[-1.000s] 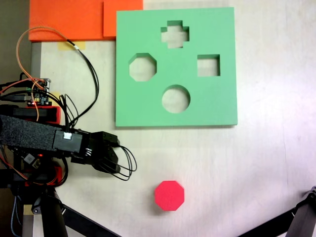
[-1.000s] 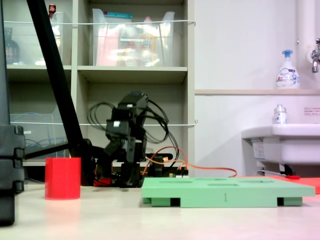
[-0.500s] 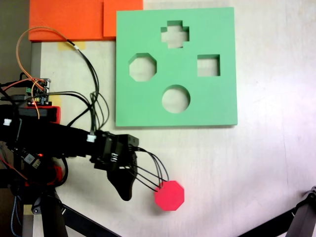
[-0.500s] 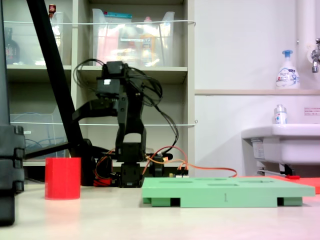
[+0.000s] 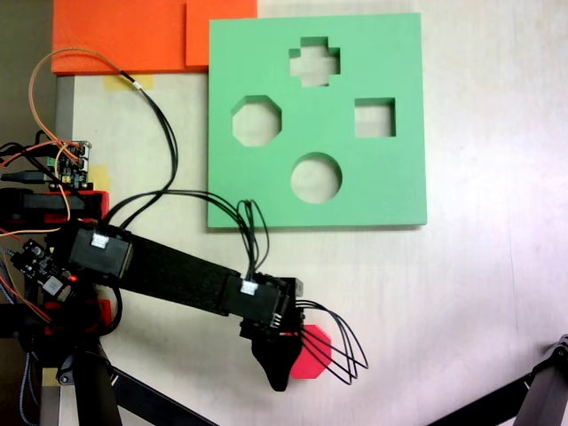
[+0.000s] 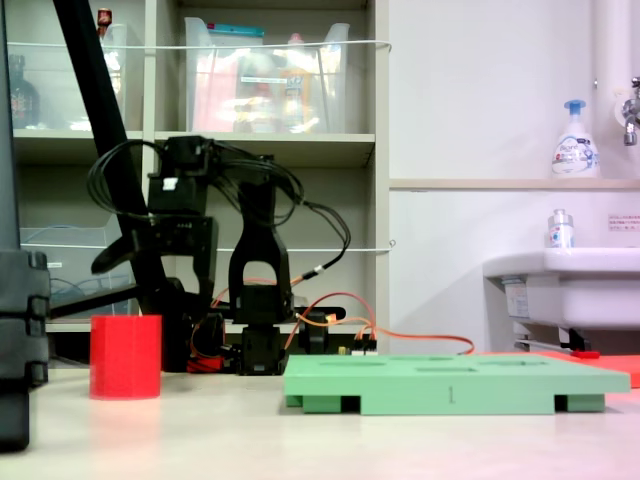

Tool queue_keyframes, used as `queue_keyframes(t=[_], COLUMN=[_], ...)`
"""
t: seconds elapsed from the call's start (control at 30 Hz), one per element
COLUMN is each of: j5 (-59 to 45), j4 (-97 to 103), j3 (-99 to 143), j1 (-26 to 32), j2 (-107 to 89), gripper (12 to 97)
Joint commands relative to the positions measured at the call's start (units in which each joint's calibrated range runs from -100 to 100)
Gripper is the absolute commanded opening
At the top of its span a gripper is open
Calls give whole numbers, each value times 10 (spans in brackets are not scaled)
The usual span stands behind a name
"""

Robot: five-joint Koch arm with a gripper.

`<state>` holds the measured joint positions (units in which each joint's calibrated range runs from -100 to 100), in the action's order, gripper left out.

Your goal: Put the octagonal pillar block into the corresponding hole

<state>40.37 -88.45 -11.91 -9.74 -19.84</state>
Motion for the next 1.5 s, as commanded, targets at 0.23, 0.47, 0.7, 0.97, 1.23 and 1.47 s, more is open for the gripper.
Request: queue_keyframes(t=[0.23,0.47,0.7,0.97,1.23,1.47], j5=[-16,-20,-22,-24,-24,-24], j4=[-23,-23,-23,-54,-112,-116], j3=[-103,-118,-125,-124,-119,-118], j1=[-17,-18,-18,-21,-31,-35], j2=[123,186,217,219,219,218], gripper=[897,895,885,642,407,289])
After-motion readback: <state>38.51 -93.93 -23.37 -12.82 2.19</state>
